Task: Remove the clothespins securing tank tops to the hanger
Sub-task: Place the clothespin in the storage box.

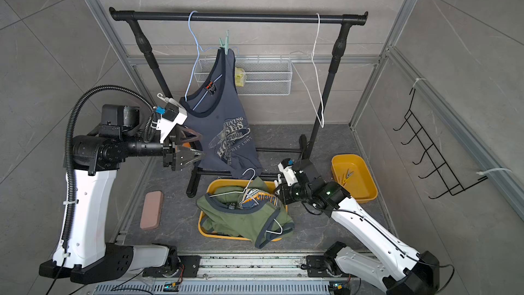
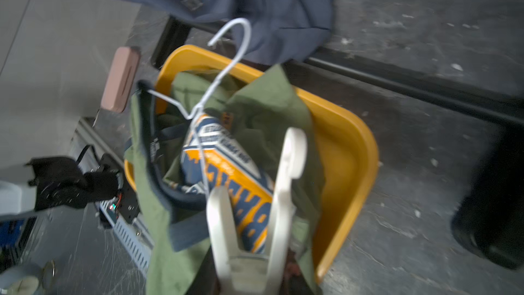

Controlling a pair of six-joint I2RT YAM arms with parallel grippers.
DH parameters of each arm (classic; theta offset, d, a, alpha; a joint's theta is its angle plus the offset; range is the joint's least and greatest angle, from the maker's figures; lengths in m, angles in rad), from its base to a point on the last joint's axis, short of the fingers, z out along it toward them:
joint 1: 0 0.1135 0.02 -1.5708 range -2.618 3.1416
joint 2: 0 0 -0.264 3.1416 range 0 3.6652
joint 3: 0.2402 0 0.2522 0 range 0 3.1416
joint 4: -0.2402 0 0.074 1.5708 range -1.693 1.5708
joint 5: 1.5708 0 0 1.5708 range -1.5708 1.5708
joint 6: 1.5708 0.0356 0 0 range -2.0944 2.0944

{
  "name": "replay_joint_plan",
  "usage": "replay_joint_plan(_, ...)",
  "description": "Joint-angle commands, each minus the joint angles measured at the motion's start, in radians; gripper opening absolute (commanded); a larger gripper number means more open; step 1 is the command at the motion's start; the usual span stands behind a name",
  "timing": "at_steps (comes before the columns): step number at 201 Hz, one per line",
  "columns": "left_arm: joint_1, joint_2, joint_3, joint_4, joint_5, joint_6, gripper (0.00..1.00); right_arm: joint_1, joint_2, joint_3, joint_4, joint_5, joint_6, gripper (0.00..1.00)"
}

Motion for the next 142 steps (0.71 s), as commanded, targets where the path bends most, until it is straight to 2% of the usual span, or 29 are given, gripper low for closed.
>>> replay_joint_plan(1, -0.009, -0.054, -0.036, -0.095, -0.018, 0.109, 0.88, -0.124, 0.006, 0.001, -0.03, 0.022, 0.002, 0.02)
replay_joint_plan(42, -0.012, -0.096, -0.115, -0.099, -0.015, 0.139, 0.87, -0.425, 0.143, 0.057, -0.034, -0.01, -0.04, 0.03)
replay_joint_plan(73, -0.015, -0.111, -0.158, -0.094, -0.003, 0.154, 0.87, -0.64, 0.246, 0.086, 0.042, -0.049, -0.024, 0.03)
replay_joint_plan(95, -0.016, -0.113, -0.173, -0.086, 0.006, 0.154, 0.87, -0.704, 0.317, 0.141, 0.065, -0.02, -0.02, 0.03)
replay_joint_plan(120, -0.018, -0.111, -0.177, -0.078, 0.005, 0.153, 0.87, -0.74, 0.386, 0.2, 0.068, 0.115, -0.032, 0.03)
replay_joint_plan(142, -0.019, -0.106, -0.182, -0.076, 0.002, 0.155, 0.87, -0.808, 0.467, 0.227, 0.086, 0.13, -0.04, 0.03)
